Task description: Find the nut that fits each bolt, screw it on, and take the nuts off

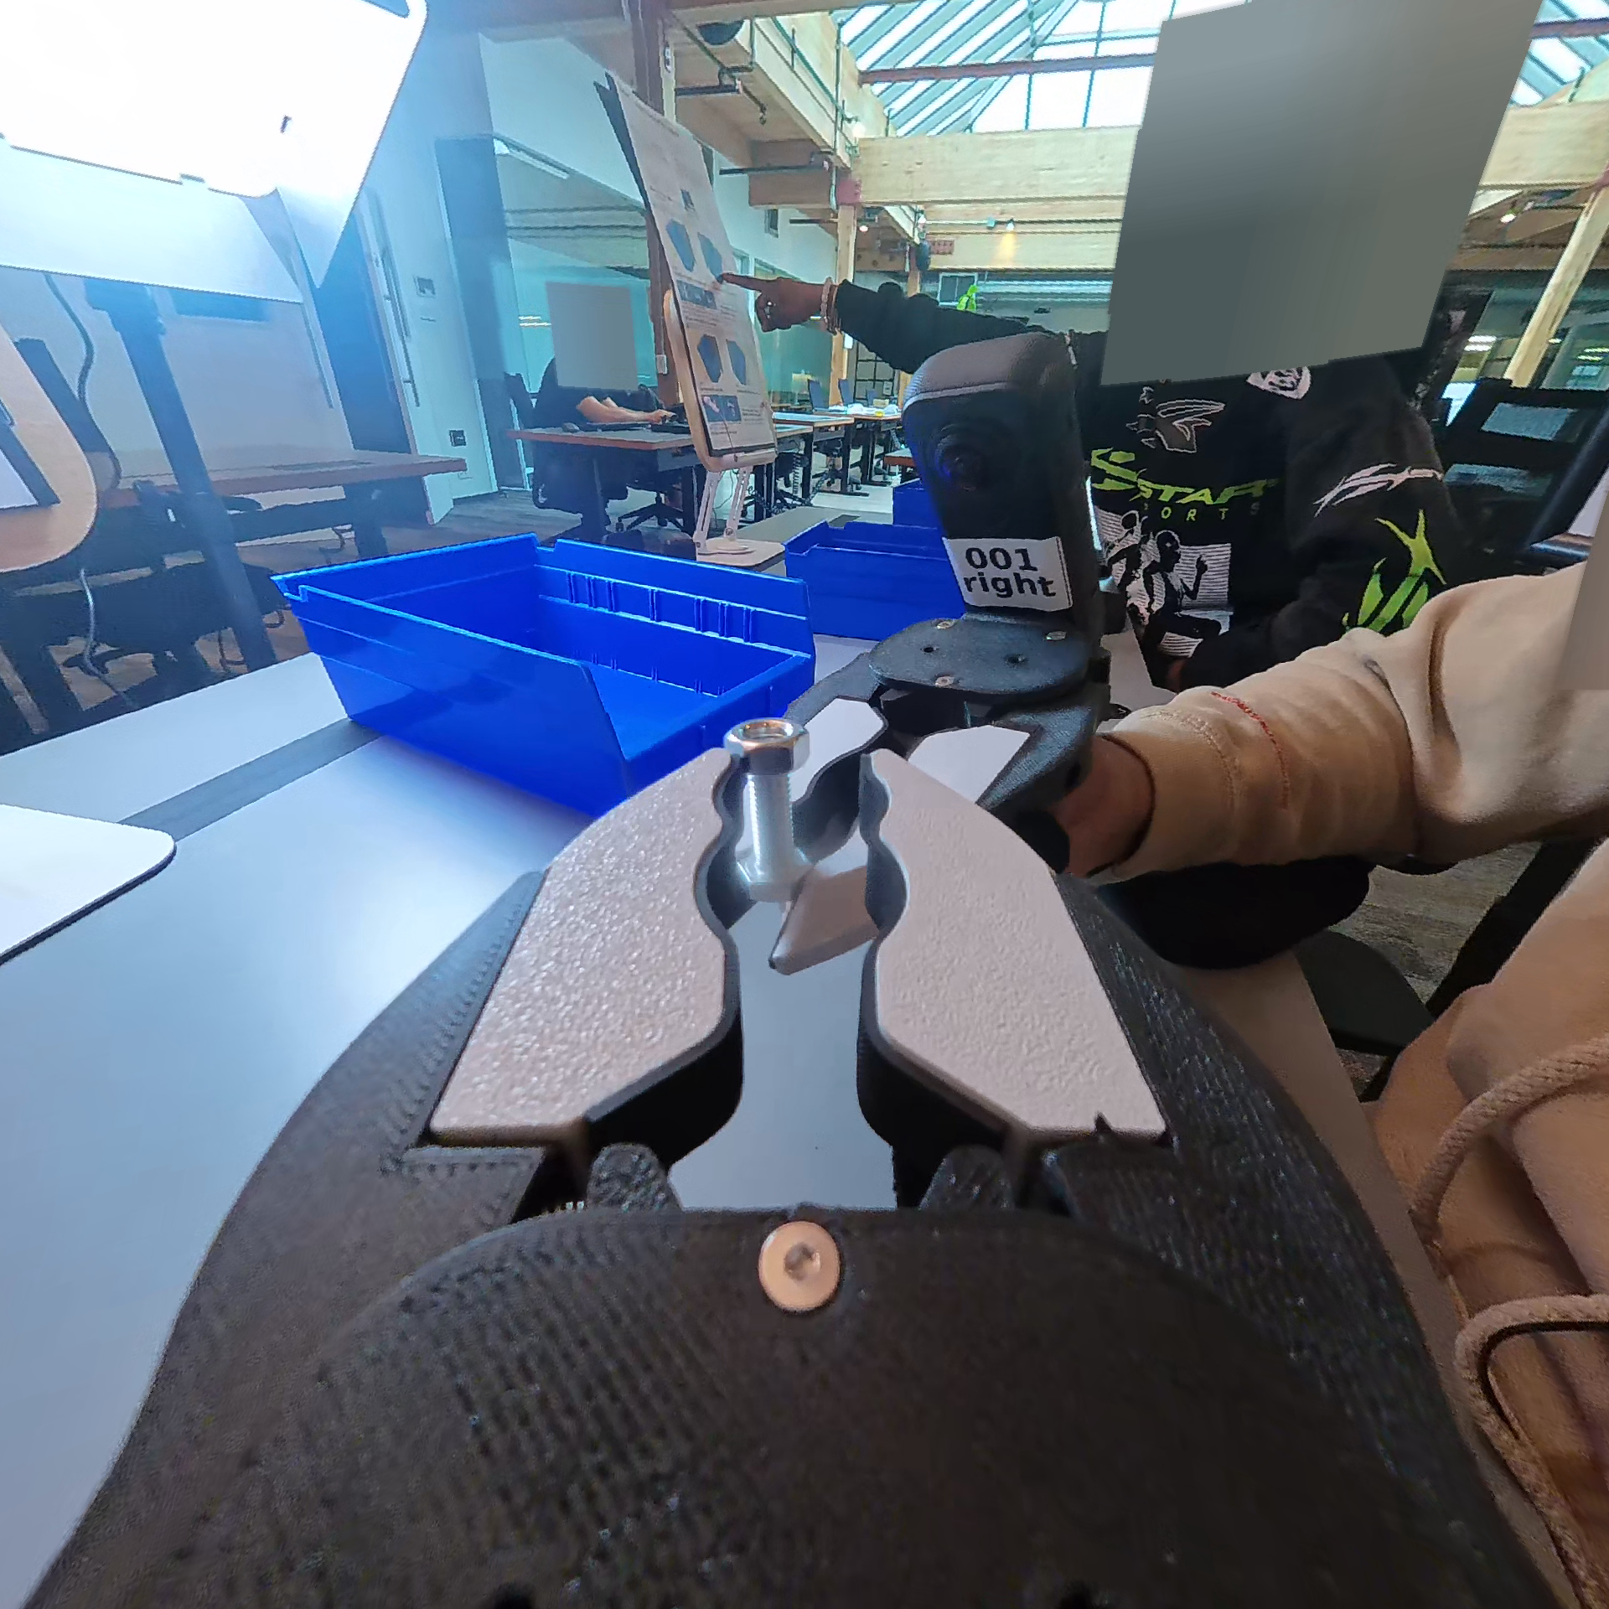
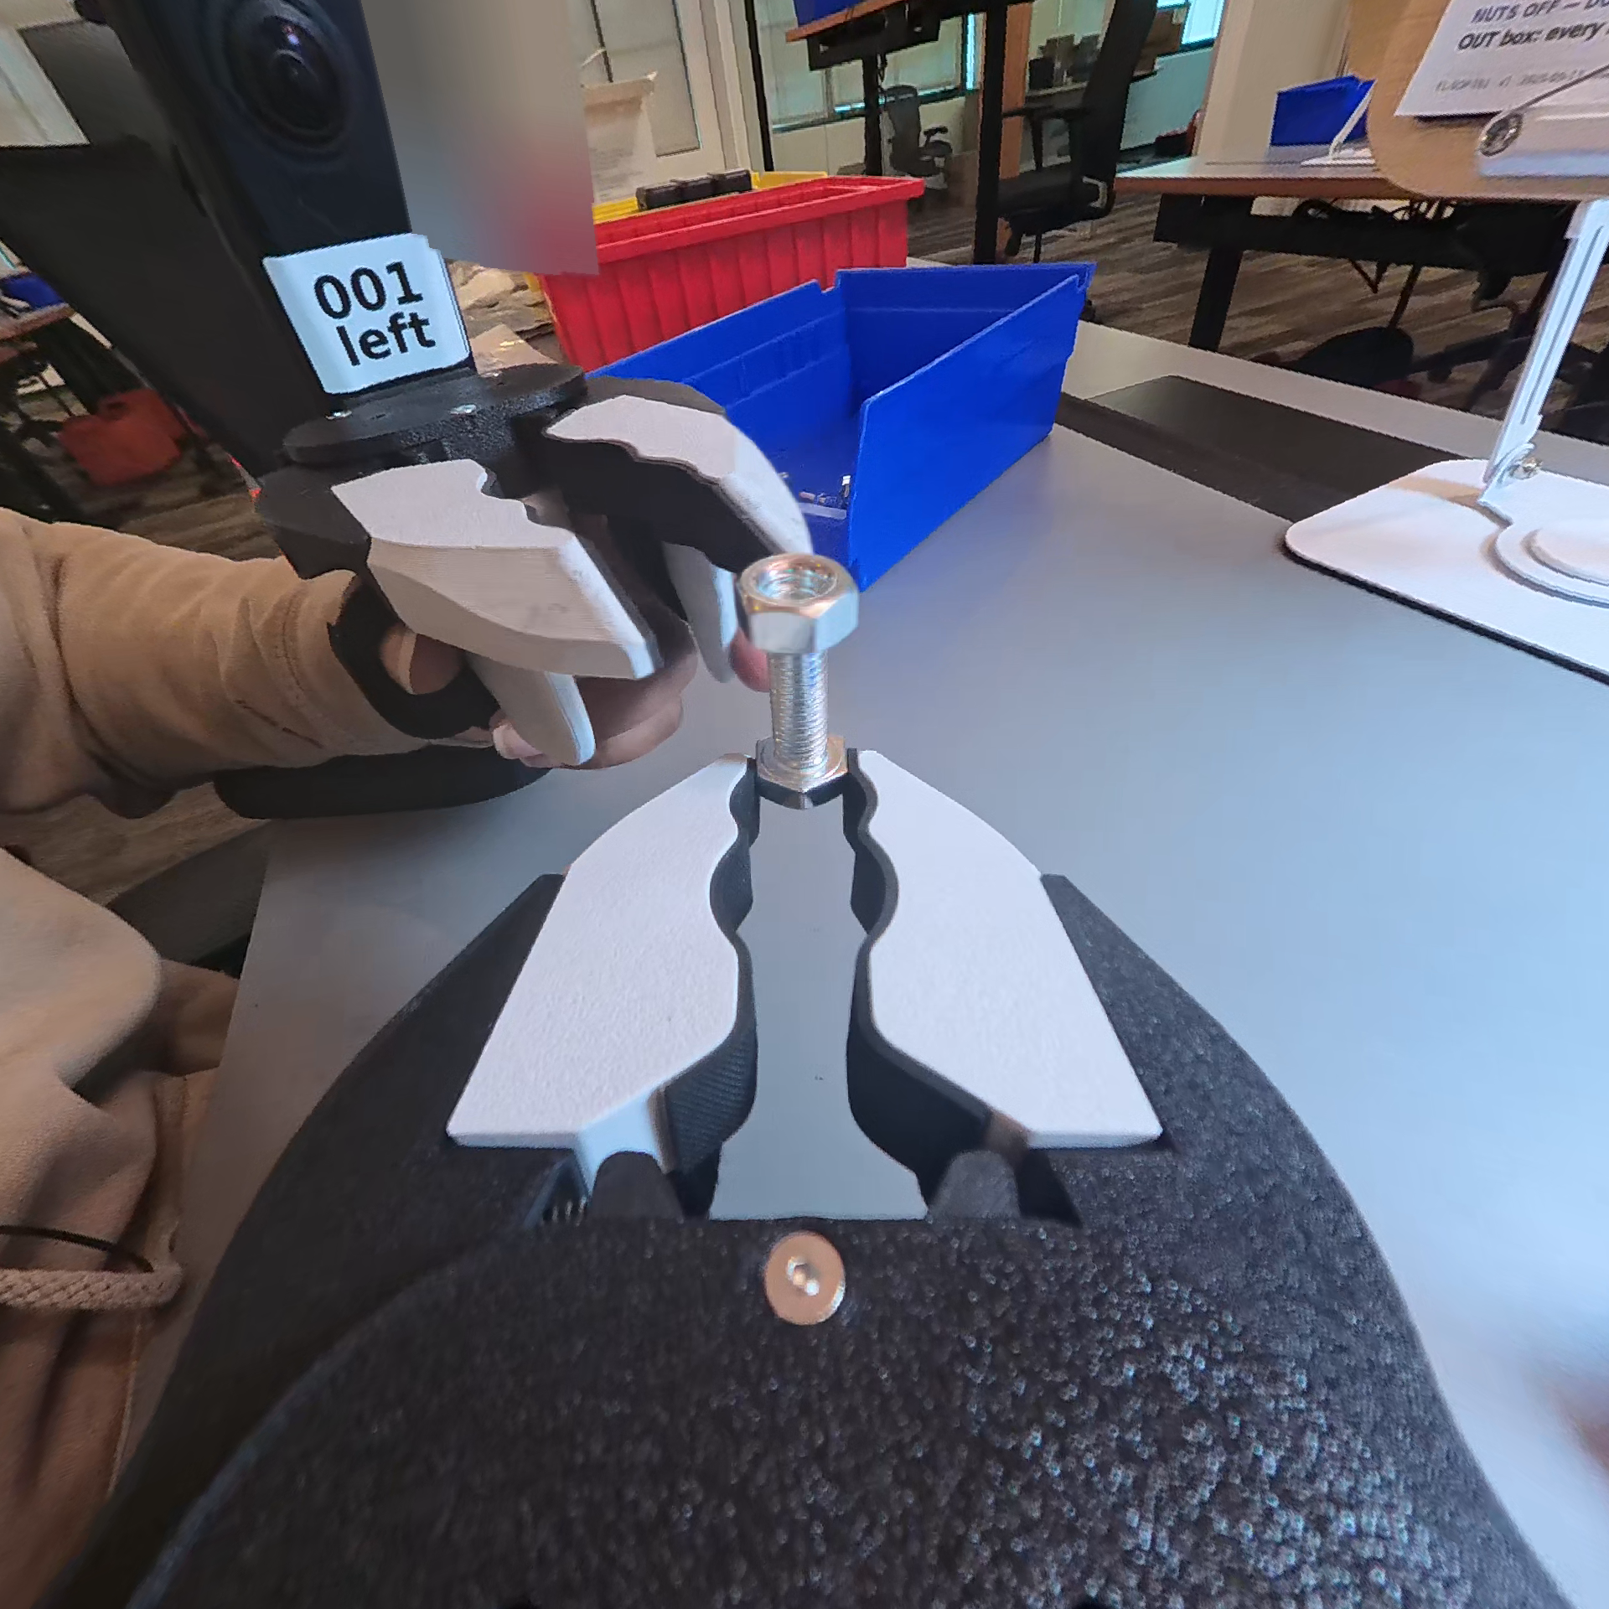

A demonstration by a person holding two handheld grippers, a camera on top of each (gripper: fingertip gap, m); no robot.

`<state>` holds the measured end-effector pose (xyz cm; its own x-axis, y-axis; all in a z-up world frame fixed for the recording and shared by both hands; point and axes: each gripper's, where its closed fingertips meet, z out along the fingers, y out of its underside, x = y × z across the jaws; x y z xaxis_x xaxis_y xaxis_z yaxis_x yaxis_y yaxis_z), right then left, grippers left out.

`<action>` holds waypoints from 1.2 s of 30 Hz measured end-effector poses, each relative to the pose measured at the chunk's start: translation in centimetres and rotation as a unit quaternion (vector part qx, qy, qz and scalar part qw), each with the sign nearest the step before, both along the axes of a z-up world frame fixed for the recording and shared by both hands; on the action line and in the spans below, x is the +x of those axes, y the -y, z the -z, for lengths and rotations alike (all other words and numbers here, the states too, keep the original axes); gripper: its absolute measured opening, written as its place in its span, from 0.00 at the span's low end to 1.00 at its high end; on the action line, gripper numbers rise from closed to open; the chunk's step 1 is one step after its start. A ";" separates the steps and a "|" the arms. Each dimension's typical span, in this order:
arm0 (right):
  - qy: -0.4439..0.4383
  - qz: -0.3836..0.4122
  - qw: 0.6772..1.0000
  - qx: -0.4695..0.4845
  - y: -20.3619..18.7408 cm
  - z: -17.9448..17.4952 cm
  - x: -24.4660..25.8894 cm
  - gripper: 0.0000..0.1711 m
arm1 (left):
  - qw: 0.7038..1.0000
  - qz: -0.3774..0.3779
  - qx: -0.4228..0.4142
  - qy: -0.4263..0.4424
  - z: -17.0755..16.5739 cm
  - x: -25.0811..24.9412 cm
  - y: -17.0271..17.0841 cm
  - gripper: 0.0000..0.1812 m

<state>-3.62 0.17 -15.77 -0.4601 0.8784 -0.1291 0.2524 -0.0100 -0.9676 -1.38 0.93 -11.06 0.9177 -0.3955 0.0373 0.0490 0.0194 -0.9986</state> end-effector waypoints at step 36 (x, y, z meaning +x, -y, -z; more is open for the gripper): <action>0.000 -0.013 1.000 0.028 1.0 0.7 0.1 0.11 | 1.000 -0.002 -0.014 -0.002 0.5 -0.1 -0.2 0.11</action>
<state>-3.56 -0.81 -16.44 -0.4820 0.8724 -0.0806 0.2528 0.0505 -0.9662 -1.49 1.16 -11.53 0.9197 -0.3900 0.0454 0.0459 -0.0079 -0.9989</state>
